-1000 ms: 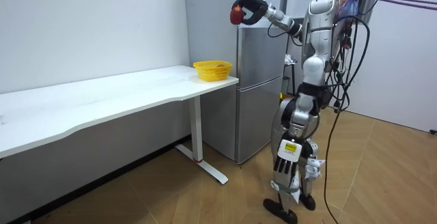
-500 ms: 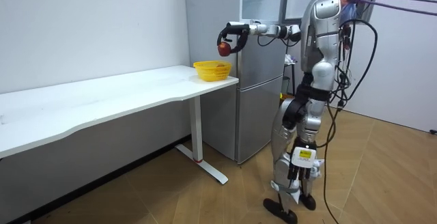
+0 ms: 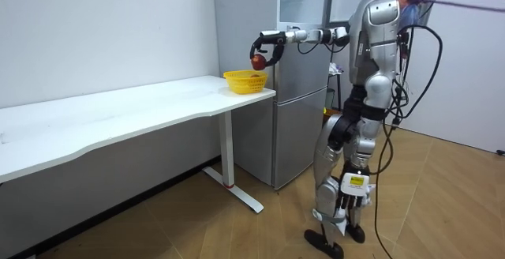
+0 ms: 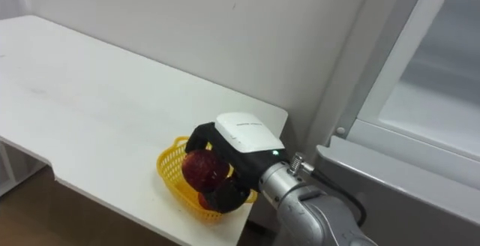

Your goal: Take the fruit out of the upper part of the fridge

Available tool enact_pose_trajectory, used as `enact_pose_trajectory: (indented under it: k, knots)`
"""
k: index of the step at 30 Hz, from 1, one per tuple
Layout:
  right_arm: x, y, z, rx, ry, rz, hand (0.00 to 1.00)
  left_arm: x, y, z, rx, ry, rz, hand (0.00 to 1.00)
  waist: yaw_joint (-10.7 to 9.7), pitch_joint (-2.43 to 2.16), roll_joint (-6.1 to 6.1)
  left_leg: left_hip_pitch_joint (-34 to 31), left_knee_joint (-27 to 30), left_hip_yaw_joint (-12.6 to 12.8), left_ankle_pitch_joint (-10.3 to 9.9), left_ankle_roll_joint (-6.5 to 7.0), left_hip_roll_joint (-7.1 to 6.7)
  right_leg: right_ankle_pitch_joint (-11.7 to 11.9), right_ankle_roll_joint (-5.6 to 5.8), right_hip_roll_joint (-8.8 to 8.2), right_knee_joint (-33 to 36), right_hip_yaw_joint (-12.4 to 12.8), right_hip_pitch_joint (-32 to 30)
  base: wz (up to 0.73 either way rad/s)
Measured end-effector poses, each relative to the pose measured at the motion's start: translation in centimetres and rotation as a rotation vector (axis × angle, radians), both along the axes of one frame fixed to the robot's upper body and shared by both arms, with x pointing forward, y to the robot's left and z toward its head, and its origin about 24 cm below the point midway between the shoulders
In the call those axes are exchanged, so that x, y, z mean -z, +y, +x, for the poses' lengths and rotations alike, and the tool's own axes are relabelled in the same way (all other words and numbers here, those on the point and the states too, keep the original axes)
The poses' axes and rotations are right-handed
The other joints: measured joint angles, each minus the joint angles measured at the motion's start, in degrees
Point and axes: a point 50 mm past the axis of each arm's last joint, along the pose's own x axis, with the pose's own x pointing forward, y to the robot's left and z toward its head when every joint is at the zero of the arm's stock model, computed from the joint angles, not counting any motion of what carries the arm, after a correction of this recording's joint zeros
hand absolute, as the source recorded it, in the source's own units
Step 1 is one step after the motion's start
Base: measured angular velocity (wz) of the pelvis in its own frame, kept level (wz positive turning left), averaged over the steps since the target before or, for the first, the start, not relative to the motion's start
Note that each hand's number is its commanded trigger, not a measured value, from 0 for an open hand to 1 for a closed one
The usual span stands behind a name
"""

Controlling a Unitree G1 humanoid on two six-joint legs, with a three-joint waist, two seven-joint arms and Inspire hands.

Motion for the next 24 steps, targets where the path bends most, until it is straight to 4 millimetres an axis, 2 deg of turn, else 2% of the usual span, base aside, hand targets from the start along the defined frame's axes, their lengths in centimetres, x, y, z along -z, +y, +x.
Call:
enact_pose_trajectory:
  k: [7,17,23,24]
  knots:
    - [0.72,-0.66,0.63,0.038,0.028,-0.005,1.0,-0.02,0.09,0.04,-0.002,0.003,-0.001,0.0,0.7,0.55,0.74,-0.6,1.6,-0.3,-0.6,0.16,0.05,0.0,0.01,-0.1,0.9,0.0,-0.3,0.01]
    - [0.47,-0.67,0.67,0.042,0.007,0.007,1.0,-0.15,0.47,0.04,-0.002,0.01,0.009,0.0,1.2,0.5,0.99,-1.4,2.5,-0.3,-0.7,0.39,0.02,0.0,0.01,-0.32,1.7,0.0,-1.0,0.0]
    - [0.43,-0.69,0.68,0.045,0.001,0.013,1.0,-0.17,0.54,-0.04,-0.005,0.013,0.014,0.0,1.2,0.31,1.34,-1.3,2.6,-0.3,-0.7,0.42,0.0,0.0,0.02,-0.34,1.8,0.0,-0.8,0.0]
    - [0.42,-0.69,0.68,0.046,0.0,0.018,0.61,-0.17,0.54,-0.13,-0.006,0.017,0.016,0.0,1.3,0.26,1.44,-1.2,2.6,-0.3,-0.7,0.42,0.0,0.0,0.02,-0.35,1.8,0.0,-0.7,0.0]
